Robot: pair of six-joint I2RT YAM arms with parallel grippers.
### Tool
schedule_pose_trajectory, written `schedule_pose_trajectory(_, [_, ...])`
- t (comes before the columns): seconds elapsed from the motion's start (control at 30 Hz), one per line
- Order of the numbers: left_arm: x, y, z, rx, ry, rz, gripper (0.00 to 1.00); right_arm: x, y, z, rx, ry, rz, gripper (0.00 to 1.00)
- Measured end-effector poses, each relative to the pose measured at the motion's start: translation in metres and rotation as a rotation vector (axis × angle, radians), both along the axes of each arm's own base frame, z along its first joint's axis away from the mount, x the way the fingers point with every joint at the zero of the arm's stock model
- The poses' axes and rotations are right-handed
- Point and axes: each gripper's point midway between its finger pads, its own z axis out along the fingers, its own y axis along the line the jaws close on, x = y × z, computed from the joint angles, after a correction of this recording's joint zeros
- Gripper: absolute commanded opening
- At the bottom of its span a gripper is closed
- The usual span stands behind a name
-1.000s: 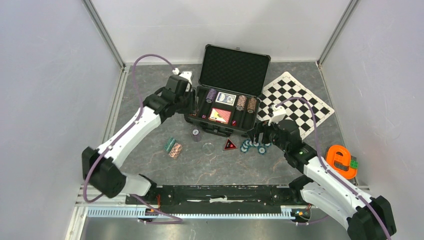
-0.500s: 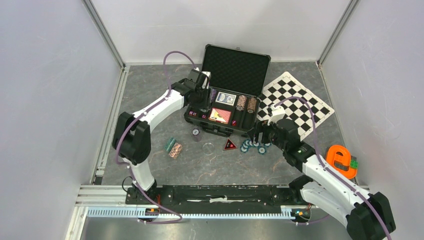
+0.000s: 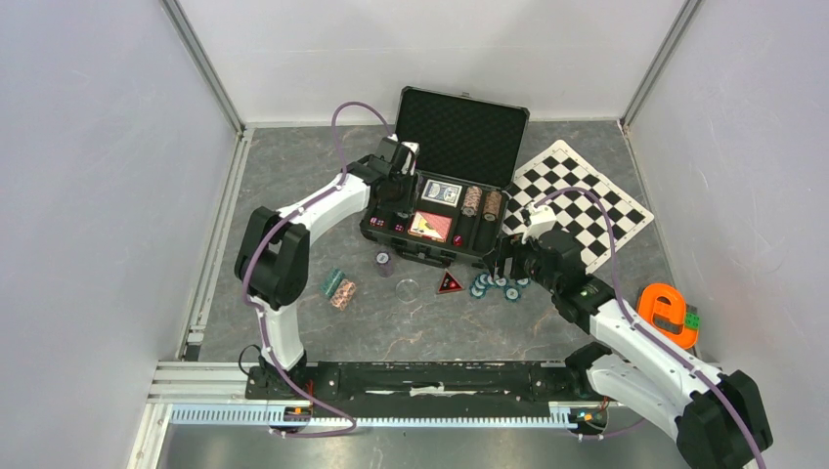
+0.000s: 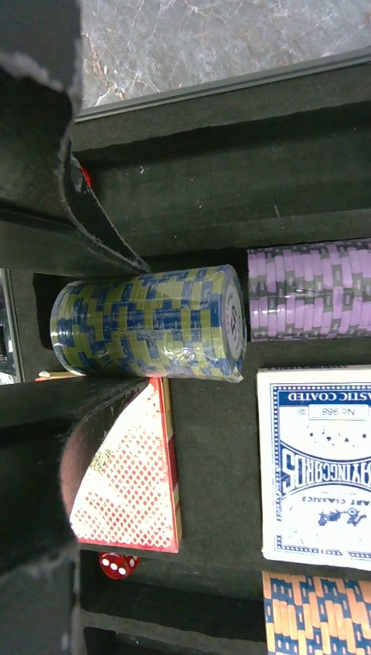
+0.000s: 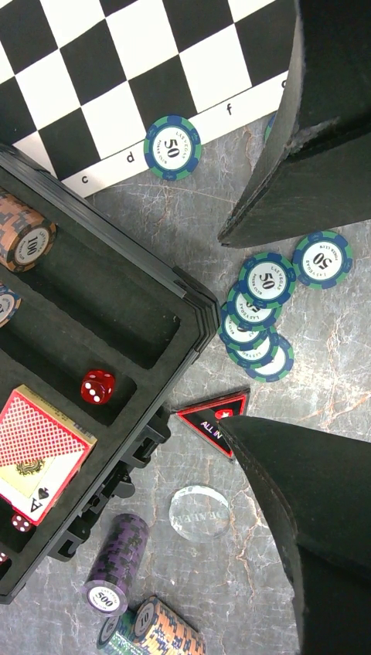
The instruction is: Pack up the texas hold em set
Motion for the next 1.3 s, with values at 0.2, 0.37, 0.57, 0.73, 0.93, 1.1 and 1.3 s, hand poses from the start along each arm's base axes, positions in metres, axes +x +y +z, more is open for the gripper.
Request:
schedule_pose_trajectory(0.2, [0.003,-0.001,-0.001,-0.005,-0.012,0.001,0.03,0.0,0.0,0.0,0.0,0.0,0.0,0.85])
schedule_pose_trajectory(0.37, [0.002,0.0,-0.002,-0.008,-0.017,0.002,0.07,0.0,0.0,0.0,-0.001,0.002,0.0,0.85])
schedule_pose_trajectory(0.57, [0.0,0.004,-0.003,-0.014,-0.038,0.007,0.53,0.0,0.0,-0.002,-0.002,0.007,0.001,0.86])
schedule_pose_trajectory(0.73, [-0.004,0.009,-0.01,0.009,-0.025,0.018,0.64,0.0,0.0,-0.004,-0.006,0.014,0.001,0.85])
schedule_pose_trajectory(0.93, [-0.002,0.014,-0.003,0.02,-0.045,0.034,0.77,0.0,0.001,-0.004,-0.005,0.014,0.002,0.85])
schedule_pose_trajectory(1.1, [-0.004,0.02,0.013,0.014,-0.075,0.047,0.7,0.0,0.001,-0.004,-0.004,0.013,0.002,0.85])
schedule_pose_trajectory(1.3, [-0.021,0.03,0.032,-0.004,-0.104,0.049,0.39,0.0,0.001,-0.003,-0.003,0.01,0.002,0.85])
